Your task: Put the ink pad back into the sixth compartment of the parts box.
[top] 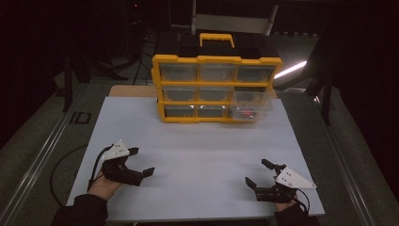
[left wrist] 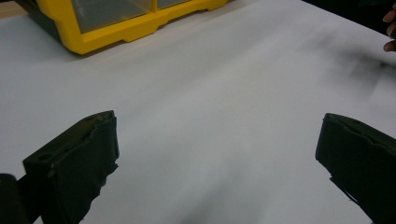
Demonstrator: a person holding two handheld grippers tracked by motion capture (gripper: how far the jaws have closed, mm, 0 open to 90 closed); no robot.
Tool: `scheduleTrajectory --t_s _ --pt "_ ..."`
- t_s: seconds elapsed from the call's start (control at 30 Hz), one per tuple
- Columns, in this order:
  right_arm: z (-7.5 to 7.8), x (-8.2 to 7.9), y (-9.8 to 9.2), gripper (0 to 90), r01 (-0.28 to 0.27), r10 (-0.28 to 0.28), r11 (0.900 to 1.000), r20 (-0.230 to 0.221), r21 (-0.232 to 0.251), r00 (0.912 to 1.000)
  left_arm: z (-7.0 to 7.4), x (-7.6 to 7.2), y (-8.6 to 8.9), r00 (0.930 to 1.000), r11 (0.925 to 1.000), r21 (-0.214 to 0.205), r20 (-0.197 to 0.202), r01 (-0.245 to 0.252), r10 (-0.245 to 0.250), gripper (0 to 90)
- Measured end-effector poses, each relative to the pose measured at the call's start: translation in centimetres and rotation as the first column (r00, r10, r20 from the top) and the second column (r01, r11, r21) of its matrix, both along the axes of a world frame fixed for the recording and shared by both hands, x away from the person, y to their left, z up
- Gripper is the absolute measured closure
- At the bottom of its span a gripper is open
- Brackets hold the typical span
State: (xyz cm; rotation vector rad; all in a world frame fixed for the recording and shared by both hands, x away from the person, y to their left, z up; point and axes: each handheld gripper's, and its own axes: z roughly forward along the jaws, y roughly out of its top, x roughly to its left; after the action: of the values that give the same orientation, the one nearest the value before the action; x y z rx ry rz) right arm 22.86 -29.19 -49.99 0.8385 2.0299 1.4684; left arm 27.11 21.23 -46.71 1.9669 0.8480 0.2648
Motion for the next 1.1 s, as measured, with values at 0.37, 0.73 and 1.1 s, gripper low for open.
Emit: scheduleTrajectory --t_s 0.37,0.73,1.1 --pt "0.0 0.0 0.0 9.9 0.000 0.000 1.0000 -0.001 0.000 1.0000 -1.1 -1.6 1.4 0.9982 0.9981 -0.015 0.006 -0.059 0.059 0.2" --pt "0.0 0.0 0.1 9.9 -0.008 0.008 0.9999 0.000 -0.007 1.0000 -3.4 -2.5 1.9 0.9914 0.9908 -0.035 -0.005 -0.131 0.131 0.2" --pt "0.0 0.0 0.1 9.9 -0.008 0.008 1.0000 0.004 -0.005 1.0000 -4.4 -2.8 0.8 0.9807 0.9801 0.039 0.023 -0.195 0.194 0.2"
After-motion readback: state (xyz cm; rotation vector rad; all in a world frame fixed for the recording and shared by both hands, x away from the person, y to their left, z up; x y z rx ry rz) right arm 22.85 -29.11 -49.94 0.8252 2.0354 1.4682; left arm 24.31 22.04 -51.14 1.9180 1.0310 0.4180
